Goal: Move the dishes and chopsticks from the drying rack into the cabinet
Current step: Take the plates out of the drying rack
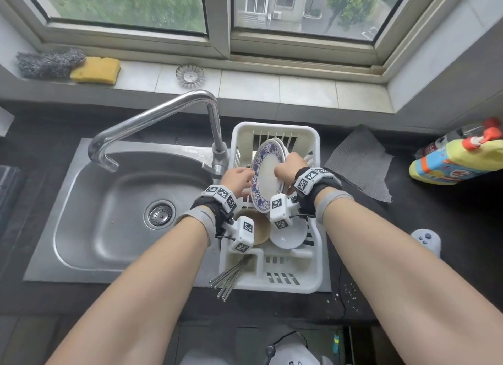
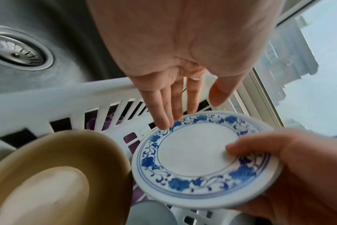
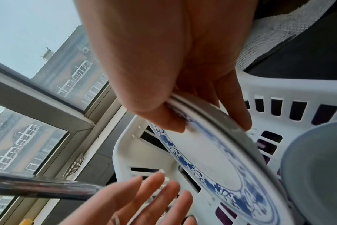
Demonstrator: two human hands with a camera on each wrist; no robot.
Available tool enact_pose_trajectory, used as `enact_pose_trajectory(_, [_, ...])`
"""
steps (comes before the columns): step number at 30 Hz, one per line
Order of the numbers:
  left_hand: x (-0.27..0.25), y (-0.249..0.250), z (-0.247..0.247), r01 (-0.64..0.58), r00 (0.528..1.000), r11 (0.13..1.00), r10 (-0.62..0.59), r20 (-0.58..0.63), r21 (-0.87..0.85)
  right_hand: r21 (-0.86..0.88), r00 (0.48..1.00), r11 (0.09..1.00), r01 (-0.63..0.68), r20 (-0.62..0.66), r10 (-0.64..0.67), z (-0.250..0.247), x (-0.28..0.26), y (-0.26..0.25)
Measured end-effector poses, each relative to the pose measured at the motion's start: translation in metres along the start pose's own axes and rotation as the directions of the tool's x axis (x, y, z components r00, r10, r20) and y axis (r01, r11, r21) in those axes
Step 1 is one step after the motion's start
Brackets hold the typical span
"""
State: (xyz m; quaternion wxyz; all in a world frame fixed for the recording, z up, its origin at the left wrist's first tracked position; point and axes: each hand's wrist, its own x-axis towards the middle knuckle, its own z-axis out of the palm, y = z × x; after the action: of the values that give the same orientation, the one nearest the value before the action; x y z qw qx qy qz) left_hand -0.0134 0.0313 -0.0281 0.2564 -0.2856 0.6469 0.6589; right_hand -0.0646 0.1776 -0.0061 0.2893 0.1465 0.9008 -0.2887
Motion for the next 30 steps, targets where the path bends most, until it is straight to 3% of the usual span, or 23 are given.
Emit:
enact_pose_trajectory(6, [-0.009, 0.015, 0.003, -0.056, 0.994, 0.984, 0.07, -0.079, 0.168, 0.008, 0.998, 1.0, -0.019, -0.057, 0.019, -0.035, -0.013, 0.013])
enact_pose_trajectory(11, [-0.024, 0.03, 0.018, -0.085, 0.981, 0.982, 0.112, -0.156, 0.17, 0.25, 0.992, 0.966, 0.06, -0.126, -0.029, -0.079, -0.034, 0.024])
enact_pose_trajectory(15, [-0.038, 0.031, 0.033, -0.005, 1.0, 0.994, 0.004, -0.001, -0.107, 0.544, 0.98, 0.823, 0.165, -0.186, -0.074, -0.104, -0.052, 0.035])
enact_pose_trajectory(18, [-0.056, 0.046, 0.046, 0.03, 0.994, 0.933, 0.009, 0.105, -0.358, 0.729, 0.987, 0.666, 0.157, -0.099, -0.124, -0.105, -0.064, 0.04])
enact_pose_trajectory(21, [-0.063, 0.058, 0.052, -0.015, 0.994, 0.917, 0.057, 0.092, -0.399, 0.824, 0.993, 0.565, 0.044, 0.027, -0.117, -0.089, -0.066, 0.044])
enact_pose_trajectory(23, [-0.066, 0.055, 0.047, -0.006, 0.997, 0.911, 0.036, 0.066, -0.411, 0.835, 0.994, 0.549, -0.013, 0.071, -0.084, -0.073, -0.061, 0.047])
enact_pose_trajectory(25, [-0.068, 0.046, 0.035, 0.023, 0.999, 0.899, -0.006, 0.041, -0.438, 0.79, 0.992, 0.612, -0.028, 0.096, -0.079, -0.059, -0.051, 0.049])
enact_pose_trajectory(30, [-0.079, 0.016, 0.01, 0.054, 0.995, 0.804, -0.091, -0.033, -0.592, 0.778, 0.987, 0.62, 0.101, -0.001, -0.16, -0.024, -0.052, 0.029])
